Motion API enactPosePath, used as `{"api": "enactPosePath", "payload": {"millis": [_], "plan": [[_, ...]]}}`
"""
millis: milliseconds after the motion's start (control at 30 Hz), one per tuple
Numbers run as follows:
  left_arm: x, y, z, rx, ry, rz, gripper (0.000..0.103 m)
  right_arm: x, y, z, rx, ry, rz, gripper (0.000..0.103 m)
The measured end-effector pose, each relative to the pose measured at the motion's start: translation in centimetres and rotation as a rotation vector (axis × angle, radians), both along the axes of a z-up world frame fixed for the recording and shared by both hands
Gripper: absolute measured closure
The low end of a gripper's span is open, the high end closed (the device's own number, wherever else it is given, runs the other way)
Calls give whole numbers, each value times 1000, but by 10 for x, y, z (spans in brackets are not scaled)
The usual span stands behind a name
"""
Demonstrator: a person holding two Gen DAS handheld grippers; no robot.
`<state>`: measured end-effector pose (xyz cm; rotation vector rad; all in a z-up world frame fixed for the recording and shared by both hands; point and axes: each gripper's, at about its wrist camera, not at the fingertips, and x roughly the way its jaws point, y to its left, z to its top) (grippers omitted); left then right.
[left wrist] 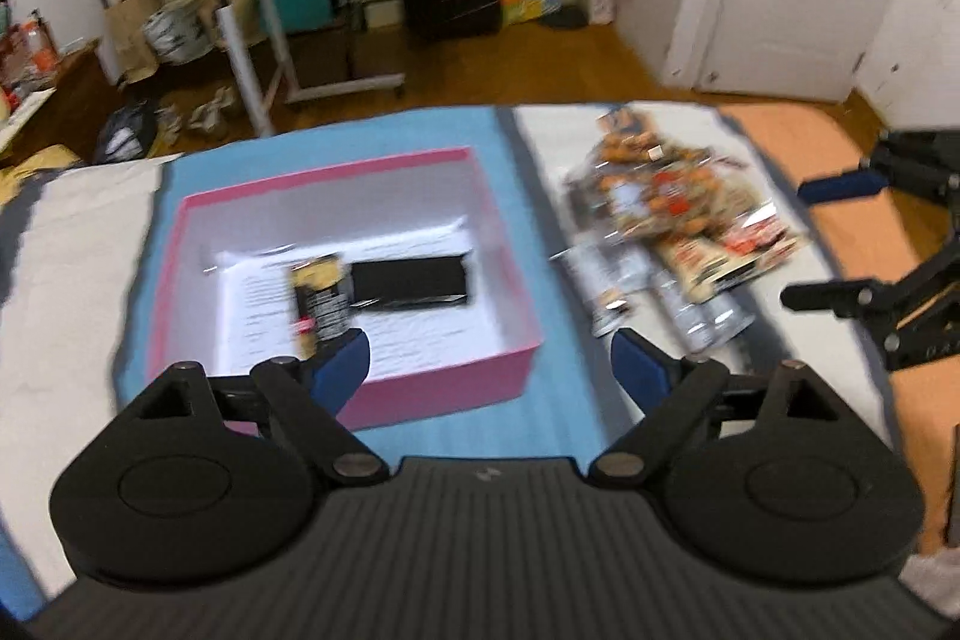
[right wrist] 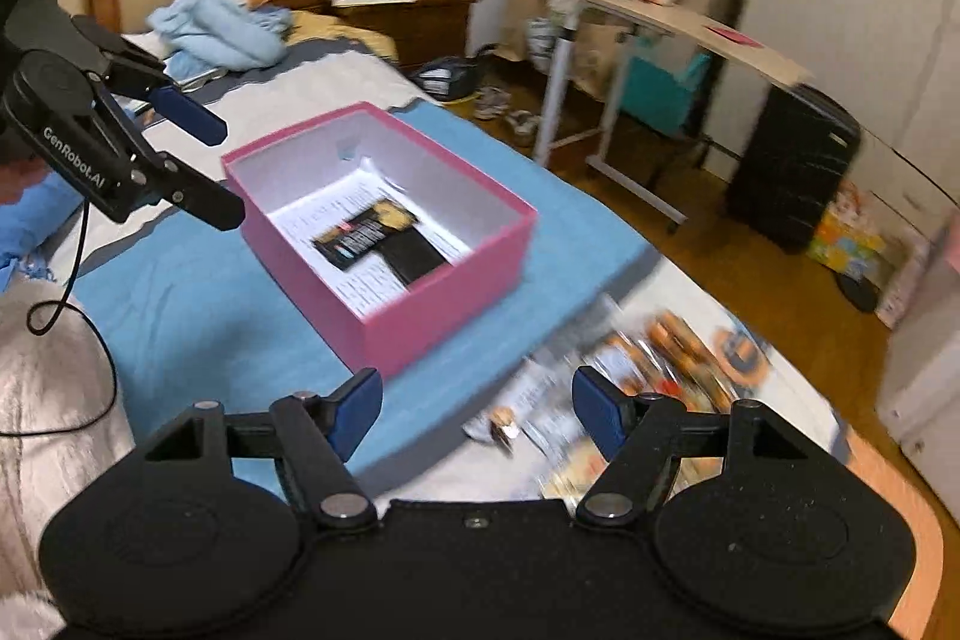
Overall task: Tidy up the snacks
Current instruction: 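Withdraw both tools from the box back toward the snack pile, then grasp a white wafer bar with left gripper while right gripper grasps another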
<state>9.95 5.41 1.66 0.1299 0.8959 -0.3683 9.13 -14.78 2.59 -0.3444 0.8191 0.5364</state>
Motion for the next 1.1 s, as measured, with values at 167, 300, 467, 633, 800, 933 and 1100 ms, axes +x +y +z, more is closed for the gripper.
{"api": "enactPosePath", "payload": {"millis": [167,300,467,633,800,933,1100], "plan": [[7,-46,-24,-23,16,-60,15,-19,-32,-21,40,3,-55,28],[15,-83,-55,-35,67,-118,15,-25,-52,-57,58,-26,-126,28],[41,-114,-100,-51,158,-53,18,-16,-60,-105,57,33,-217,28],[62,-135,-131,24,130,12,23,-5,-63,-149,32,68,-314,41],[78,-151,-150,67,71,23,29,11,-80,-174,134,142,-426,49],[93,-156,-171,71,96,74,29,16,-73,-185,107,111,-415,52],[98,-160,-196,121,59,107,40,21,-68,-190,72,92,-424,55]]}}
